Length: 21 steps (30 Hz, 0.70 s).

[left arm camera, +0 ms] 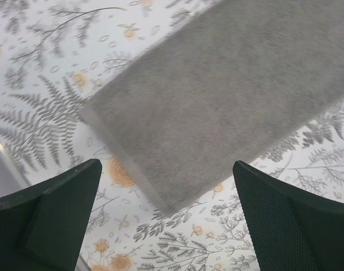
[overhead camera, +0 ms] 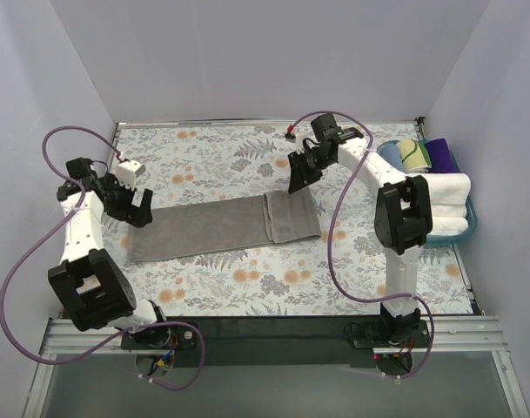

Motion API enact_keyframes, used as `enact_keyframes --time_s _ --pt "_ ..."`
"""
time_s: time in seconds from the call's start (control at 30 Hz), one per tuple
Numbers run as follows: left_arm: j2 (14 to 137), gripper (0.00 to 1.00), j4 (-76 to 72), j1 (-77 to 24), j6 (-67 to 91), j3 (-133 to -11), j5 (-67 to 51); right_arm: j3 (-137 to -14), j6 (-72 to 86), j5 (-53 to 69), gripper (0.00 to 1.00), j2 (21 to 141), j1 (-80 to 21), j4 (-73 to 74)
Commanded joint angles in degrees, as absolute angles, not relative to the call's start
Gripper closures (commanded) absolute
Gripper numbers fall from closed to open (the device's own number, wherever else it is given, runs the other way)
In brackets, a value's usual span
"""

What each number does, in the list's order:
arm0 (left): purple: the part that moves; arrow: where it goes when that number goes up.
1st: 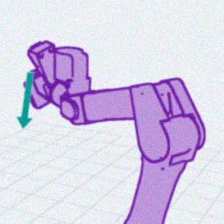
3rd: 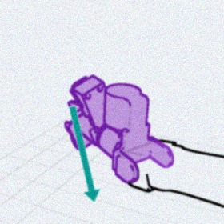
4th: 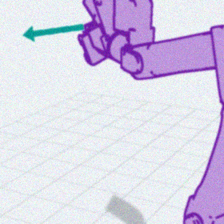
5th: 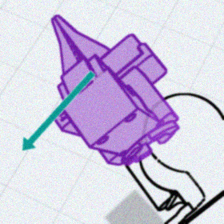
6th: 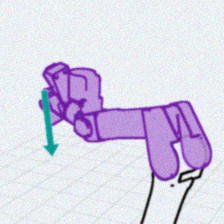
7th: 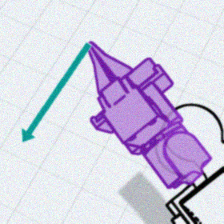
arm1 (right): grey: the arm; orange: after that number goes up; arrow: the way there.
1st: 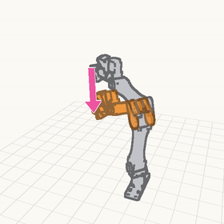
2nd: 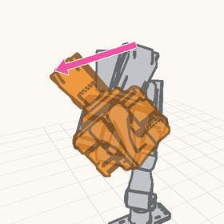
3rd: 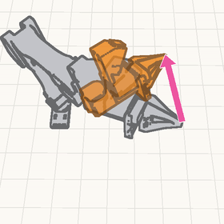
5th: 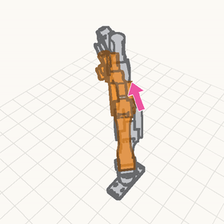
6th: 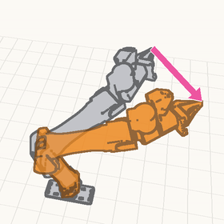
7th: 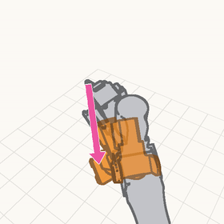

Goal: Roll the towels
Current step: Fold the towel

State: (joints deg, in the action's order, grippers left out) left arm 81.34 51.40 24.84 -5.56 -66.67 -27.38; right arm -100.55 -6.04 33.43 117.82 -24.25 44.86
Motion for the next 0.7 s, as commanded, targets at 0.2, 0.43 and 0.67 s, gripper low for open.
enact_keyframes --time_s 0.2,0.43,0.67 --pt "86.6 0.56 55.5 20.1 -5.5 -62.4 -27.1 -107.2 -13.2 24.5 0.77 129.2 -21.5 44.9" --pt "91.3 0.84 50.4 15.8 -0.4 -60.0 -21.2 -99.3 -16.0 19.1 0.91 128.2 -21.5 44.4" --pt "104.3 1.00 45.0 12.6 1.6 -66.3 -16.5 -80.5 -16.6 22.8 0.88 115.2 -21.5 44.6"
